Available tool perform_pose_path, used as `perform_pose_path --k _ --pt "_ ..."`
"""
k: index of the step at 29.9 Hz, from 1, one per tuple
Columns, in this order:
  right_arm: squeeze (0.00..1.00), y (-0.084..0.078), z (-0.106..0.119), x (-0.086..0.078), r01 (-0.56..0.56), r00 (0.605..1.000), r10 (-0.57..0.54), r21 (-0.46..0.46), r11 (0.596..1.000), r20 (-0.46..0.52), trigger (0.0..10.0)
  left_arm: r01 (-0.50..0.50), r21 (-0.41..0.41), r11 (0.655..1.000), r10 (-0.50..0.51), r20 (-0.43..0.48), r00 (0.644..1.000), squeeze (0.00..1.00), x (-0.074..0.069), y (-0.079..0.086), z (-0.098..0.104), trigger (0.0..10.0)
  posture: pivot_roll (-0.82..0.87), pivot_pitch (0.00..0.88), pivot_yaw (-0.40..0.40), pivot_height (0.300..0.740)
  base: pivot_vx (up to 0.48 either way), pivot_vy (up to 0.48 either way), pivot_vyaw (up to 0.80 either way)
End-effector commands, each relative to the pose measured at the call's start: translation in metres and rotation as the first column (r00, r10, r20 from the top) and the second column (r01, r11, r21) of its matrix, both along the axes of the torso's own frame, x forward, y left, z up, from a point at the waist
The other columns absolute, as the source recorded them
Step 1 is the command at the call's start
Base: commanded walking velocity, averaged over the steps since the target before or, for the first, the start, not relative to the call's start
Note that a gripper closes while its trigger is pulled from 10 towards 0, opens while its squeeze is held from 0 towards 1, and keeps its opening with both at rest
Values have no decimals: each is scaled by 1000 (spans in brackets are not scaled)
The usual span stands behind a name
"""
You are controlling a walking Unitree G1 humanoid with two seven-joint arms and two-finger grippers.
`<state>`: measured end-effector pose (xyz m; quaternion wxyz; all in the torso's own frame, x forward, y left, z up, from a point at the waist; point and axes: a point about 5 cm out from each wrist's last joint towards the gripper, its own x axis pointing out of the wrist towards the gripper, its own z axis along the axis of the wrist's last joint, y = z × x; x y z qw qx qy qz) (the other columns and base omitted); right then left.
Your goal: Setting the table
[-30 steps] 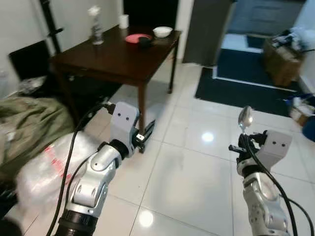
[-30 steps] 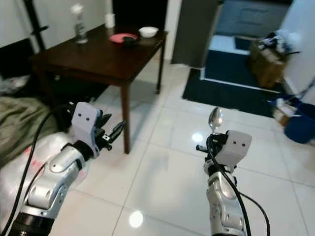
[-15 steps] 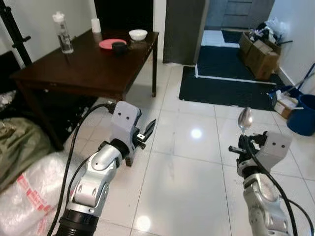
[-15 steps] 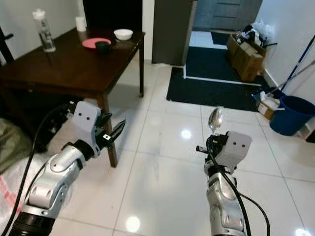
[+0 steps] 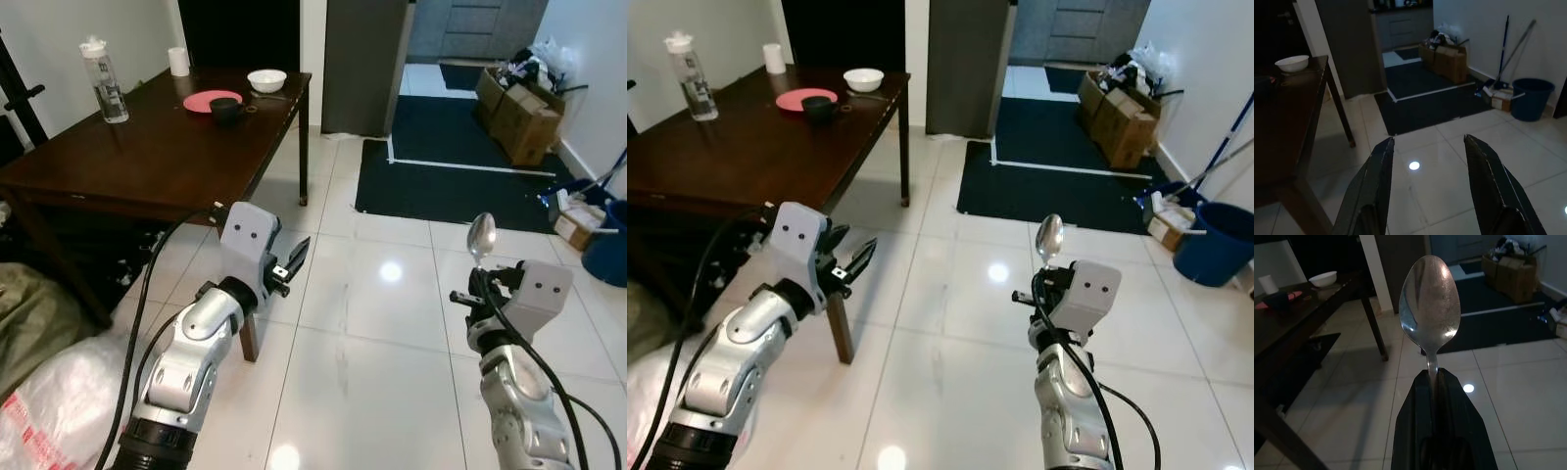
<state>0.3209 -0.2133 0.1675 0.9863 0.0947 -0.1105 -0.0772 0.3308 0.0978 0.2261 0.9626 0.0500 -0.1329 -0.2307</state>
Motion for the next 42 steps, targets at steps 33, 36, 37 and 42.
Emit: perform_pose_path --k 33,36,37,42 --pt "0 59 -59 -28 -235 959 211 -116 965 -190 10000 -77 232 970 137 -254 957 0 -41 17 -101 10000 72 62 58 740 190 0 0" --pt "0 67 -76 -38 -291 935 252 -133 947 -250 10000 -125 331 935 206 -221 953 0 -45 22 -113 10000 65 59 62 740 0 0 0" --pt "0 67 -76 -38 -291 935 252 -133 947 -250 10000 -125 331 935 206 -221 953 0 -45 22 -113 10000 65 59 62 740 0 0 0" --pt "0 77 -103 -53 -363 890 301 -134 922 -342 10000 -58 256 965 153 -373 915 173 -52 24 -131 10000 51 55 64 740 0 0 0"
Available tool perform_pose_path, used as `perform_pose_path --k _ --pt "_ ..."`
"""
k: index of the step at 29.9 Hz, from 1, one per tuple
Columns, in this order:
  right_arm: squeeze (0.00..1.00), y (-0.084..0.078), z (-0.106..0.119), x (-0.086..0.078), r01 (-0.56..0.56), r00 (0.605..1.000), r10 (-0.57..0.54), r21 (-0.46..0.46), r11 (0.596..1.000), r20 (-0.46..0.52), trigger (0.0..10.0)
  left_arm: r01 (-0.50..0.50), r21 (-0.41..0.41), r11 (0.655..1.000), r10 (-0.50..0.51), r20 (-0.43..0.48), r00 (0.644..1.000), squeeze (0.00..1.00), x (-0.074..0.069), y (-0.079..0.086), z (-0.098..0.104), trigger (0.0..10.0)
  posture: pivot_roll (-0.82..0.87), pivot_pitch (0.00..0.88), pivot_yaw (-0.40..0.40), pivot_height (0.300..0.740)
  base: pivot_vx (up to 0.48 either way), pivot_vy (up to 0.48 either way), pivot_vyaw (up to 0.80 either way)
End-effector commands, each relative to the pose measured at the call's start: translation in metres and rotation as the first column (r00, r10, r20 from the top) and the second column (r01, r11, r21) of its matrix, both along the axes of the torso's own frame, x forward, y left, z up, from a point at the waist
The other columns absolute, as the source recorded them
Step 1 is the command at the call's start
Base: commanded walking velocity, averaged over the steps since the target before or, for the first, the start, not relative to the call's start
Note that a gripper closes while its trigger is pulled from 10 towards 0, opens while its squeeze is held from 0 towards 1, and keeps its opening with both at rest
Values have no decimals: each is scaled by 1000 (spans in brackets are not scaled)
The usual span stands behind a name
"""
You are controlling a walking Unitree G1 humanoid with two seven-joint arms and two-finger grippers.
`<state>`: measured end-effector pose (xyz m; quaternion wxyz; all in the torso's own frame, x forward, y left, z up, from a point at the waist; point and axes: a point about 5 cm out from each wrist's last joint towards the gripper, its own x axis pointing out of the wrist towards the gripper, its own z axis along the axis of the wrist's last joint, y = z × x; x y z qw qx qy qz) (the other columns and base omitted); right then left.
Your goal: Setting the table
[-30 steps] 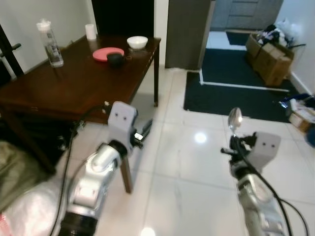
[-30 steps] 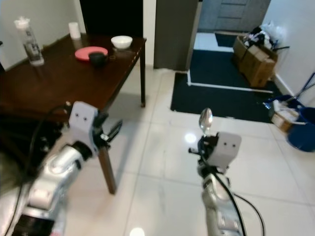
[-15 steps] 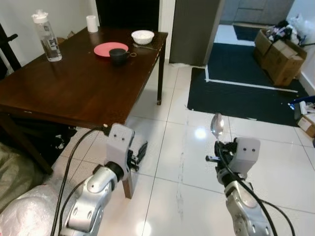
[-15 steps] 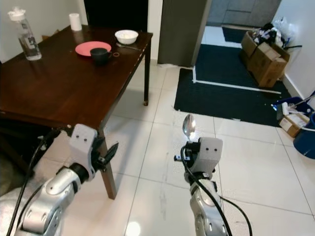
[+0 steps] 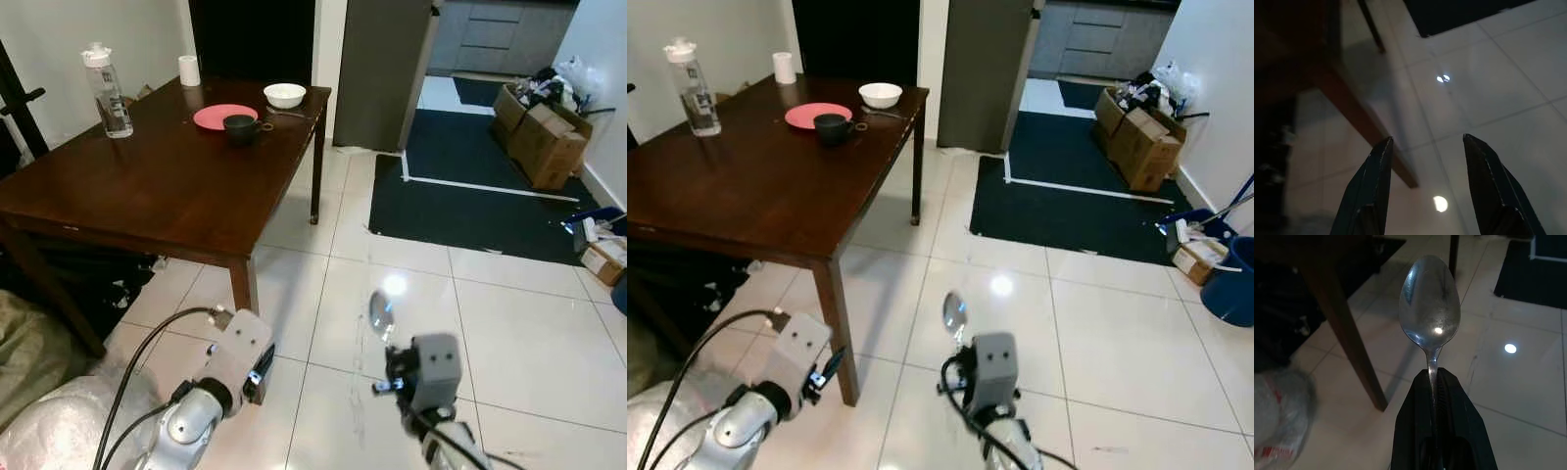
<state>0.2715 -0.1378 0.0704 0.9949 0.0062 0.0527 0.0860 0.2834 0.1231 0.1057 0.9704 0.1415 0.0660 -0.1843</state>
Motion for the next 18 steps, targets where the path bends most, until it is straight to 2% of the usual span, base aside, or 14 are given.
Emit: perform_pose_path --k 1,5,6,8,13,18 --pt "0 1 -6 -4 -9 1000 9 -9 1000 -12 10000 17 -22 1000 -18 -62 998 173 -5 -1 -11 10000 51 55 64 740 0 0 0" --pt "0 4 -13 -8 -23 999 22 -14 1000 -36 10000 38 -45 998 -42 -72 997 153 -8 -6 -14 10000 49 56 64 740 0 0 0" --pt "0 5 -15 -9 -25 999 25 -12 1000 -43 10000 42 -68 997 -47 -78 996 8 -8 -8 -15 10000 49 56 64 740 0 0 0" --pt "0 7 -21 -11 -28 998 27 -15 999 -64 10000 72 -102 992 -79 -65 995 0 -11 -14 -16 10000 41 57 61 740 0 0 0" --pt "0 5 -29 -13 -15 996 14 -13 1000 -92 10000 111 -106 988 -116 -47 992 0 -13 -18 -17 10000 41 58 61 740 0 0 0" --pt "0 -6 -33 -14 63 991 -58 35 997 -118 10000 126 -119 985 -131 -34 991 0 -10 -19 -15 10000 36 61 61 740 0 0 0"
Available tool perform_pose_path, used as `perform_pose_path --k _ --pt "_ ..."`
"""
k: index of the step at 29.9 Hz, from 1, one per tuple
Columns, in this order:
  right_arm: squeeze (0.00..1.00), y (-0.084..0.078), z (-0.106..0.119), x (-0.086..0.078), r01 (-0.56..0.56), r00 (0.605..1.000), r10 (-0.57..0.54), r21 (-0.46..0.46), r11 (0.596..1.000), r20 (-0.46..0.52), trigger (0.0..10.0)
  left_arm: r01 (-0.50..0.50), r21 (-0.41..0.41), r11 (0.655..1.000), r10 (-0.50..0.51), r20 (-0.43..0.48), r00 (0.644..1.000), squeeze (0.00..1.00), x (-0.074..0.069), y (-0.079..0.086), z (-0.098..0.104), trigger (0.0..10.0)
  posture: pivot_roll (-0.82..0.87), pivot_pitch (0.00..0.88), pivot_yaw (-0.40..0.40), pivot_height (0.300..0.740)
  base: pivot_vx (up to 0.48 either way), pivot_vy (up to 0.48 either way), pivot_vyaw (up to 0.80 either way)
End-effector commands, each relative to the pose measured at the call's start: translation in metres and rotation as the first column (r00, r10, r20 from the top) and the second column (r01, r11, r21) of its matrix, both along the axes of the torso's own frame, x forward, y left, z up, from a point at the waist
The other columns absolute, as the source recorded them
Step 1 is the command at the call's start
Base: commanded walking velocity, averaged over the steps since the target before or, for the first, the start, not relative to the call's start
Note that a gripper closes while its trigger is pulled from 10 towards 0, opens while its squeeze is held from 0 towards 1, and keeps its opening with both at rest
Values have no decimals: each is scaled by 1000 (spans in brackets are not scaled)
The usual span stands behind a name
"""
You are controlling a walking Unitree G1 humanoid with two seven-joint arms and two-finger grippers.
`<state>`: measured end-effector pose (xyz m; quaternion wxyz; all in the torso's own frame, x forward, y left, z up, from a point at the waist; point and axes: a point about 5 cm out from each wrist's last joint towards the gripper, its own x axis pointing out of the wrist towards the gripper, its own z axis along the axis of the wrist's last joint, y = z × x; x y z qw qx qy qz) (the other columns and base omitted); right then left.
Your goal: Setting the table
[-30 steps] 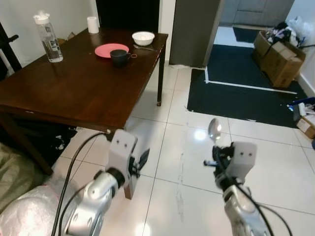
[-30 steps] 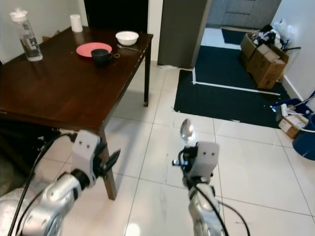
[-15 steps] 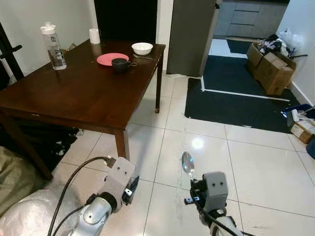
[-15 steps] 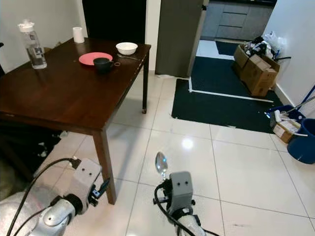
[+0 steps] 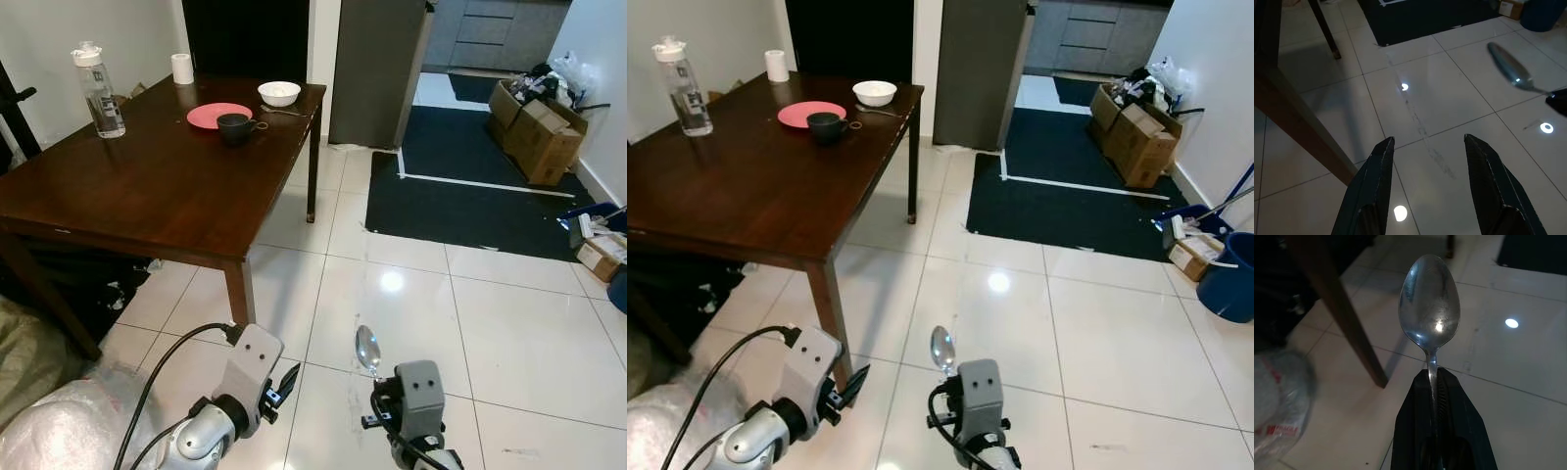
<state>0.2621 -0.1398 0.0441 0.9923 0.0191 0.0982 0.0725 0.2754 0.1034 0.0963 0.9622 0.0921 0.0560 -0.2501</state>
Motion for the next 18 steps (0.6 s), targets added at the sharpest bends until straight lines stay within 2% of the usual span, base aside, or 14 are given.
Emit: perform_pose_path --k 1,5,8,12,18 --pt "0 -5 -7 -5 39 999 -39 19 999 -22 10000 7 -12 1000 -7 -21 1000 0 -1 0 -5 10000 33 61 62 740 0 0 0" --pt "0 -6 -6 -5 46 999 -46 22 999 -7 10000 24 -20 1000 -24 -8 1000 0 1 -3 -4 10000 28 63 64 740 0 0 0" --pt "0 -5 -5 -5 44 999 -45 24 999 3 10000 45 -39 998 -44 13 999 0 3 -7 0 10000 27 64 65 740 255 0 0" --pt "0 -4 -4 -5 51 999 -51 20 999 11 10000 57 -33 998 -56 26 998 0 4 -9 1 10000 26 65 66 740 480 0 0" --pt "0 -6 -5 -5 76 997 -76 43 996 6 10000 72 -34 997 -71 36 997 0 4 -10 2 10000 28 67 66 740 480 0 -679"
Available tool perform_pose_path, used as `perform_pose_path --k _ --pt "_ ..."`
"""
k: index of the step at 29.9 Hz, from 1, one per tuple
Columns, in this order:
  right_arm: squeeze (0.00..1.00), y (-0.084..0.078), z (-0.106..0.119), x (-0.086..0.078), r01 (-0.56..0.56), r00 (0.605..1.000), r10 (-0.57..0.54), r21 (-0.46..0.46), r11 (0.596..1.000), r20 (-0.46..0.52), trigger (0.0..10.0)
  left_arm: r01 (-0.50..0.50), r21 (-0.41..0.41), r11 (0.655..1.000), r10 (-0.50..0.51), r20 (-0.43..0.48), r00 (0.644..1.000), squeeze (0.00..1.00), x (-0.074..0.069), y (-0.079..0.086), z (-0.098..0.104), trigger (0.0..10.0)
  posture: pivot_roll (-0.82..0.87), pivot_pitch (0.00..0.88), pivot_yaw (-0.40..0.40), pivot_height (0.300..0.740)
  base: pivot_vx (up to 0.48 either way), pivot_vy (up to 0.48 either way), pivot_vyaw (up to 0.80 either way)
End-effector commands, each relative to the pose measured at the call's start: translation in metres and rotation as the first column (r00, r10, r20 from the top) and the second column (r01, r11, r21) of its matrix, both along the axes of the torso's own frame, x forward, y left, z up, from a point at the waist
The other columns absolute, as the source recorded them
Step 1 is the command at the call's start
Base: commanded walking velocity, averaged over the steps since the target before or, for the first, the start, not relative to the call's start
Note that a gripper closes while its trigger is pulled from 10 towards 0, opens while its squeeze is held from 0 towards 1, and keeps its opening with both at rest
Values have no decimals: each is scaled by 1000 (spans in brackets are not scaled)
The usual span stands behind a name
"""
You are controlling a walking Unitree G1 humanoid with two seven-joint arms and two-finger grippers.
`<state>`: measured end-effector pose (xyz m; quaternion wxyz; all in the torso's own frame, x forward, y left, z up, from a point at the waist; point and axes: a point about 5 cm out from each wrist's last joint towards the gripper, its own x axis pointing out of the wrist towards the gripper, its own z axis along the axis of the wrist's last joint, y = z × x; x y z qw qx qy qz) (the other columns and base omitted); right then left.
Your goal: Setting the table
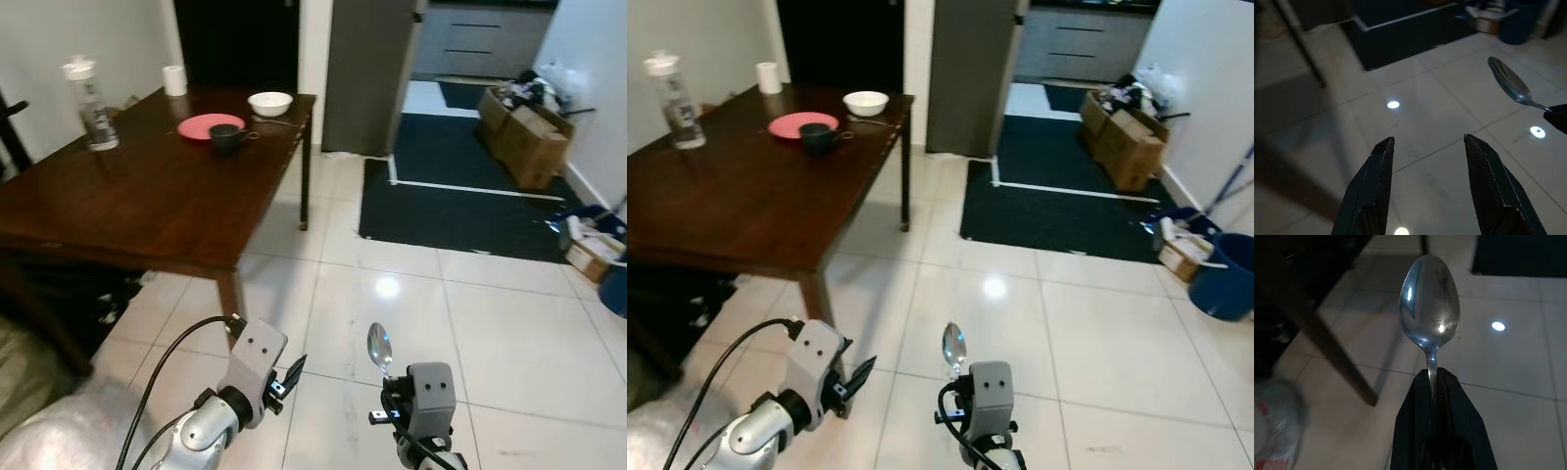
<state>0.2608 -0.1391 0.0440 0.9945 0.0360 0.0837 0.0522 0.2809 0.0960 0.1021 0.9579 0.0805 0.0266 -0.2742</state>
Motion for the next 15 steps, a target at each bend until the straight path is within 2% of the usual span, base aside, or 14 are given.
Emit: perform_pose_path --k 1,15 --pt "0 -7 -5 -4 31 999 -31 11 999 -18 10000 19 4 1000 -19 -10 1000 0 -1 -3 -4 10000 28 67 66 740 480 0 -750" --pt "0 -6 -4 -2 32 999 -32 8 999 -9 10000 27 -2 1000 -27 1 1000 0 1 -2 -3 10000 30 69 71 740 480 0 -750"
